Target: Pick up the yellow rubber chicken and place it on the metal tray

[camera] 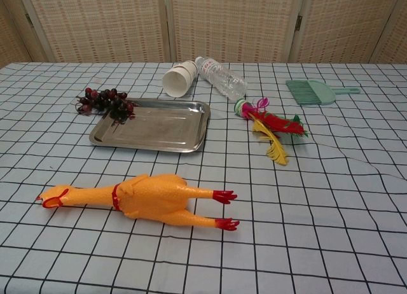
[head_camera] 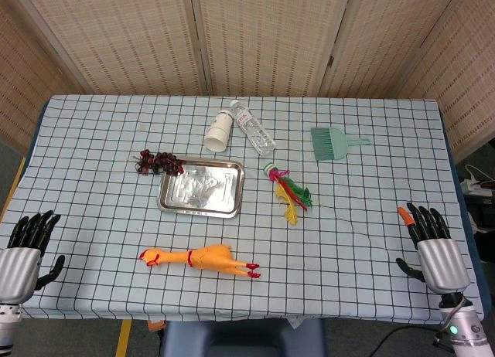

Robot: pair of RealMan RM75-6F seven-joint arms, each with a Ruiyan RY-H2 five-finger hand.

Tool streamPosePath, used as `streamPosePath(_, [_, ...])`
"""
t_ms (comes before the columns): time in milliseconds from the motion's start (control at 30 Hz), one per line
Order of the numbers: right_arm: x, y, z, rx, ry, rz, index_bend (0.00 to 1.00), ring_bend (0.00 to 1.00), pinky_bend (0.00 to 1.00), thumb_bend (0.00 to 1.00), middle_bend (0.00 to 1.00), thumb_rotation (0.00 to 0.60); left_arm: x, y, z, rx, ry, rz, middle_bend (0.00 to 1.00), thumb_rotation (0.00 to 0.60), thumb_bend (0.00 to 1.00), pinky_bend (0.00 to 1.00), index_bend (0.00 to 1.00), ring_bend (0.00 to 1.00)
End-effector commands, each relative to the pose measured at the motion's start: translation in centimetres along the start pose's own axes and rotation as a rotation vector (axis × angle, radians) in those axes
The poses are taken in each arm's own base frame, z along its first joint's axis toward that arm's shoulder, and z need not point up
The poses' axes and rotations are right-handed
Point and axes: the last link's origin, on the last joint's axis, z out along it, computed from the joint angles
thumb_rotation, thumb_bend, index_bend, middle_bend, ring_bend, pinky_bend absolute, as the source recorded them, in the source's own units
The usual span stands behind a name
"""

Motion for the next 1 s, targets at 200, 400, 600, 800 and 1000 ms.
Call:
streamPosePath(200, [0.4, 0.0, -0.3, -0.011, 0.006, -0.001, 0.00, 0.00, 0.00, 0.12, 0.00, 0.600, -0.6, 0.9, -0.3, -0.041, -0.042, -0.010, 0.00, 0.600, 0.41, 0.00, 0.00, 0.00])
streamPosePath(400, [0.5, 0.1, -0.4, -0.008, 0.000, 0.006, 0.00, 0.00, 0.00, 0.12, 0.00, 0.600, -2.3, 3.4, 0.2, -0.181, -0.118, -0.062, 0.00, 0.600, 0.41, 0.01, 0.00, 0.00])
streamPosePath(600, [0.4, -0.2, -0.4, -0.004, -0.003, 0.004, 0.00, 0.00, 0.00, 0.12, 0.00, 0.600, -4.2, 6.7, 2.2, -0.274, -0.193, 0.015, 0.00, 0.600, 0.42, 0.01, 0.00, 0.00])
streamPosePath(800, [0.0, -0.3, -0.4, -0.001, -0.016, -0.002, 0.00, 0.00, 0.00, 0.12, 0.00, 0.600, -6.3, 9.3, 4.2, -0.340, -0.275, 0.022, 0.00, 0.600, 0.42, 0.01, 0.03, 0.00])
streamPosePath(1000, [0.0, -0.3, -0.4, -0.002, -0.017, -0.002, 0.00, 0.00, 0.00, 0.12, 0.00, 0.600, -8.6, 11.3, 4.9, -0.385, -0.331, 0.060, 0.00, 0.600, 0.42, 0.01, 0.11, 0.00])
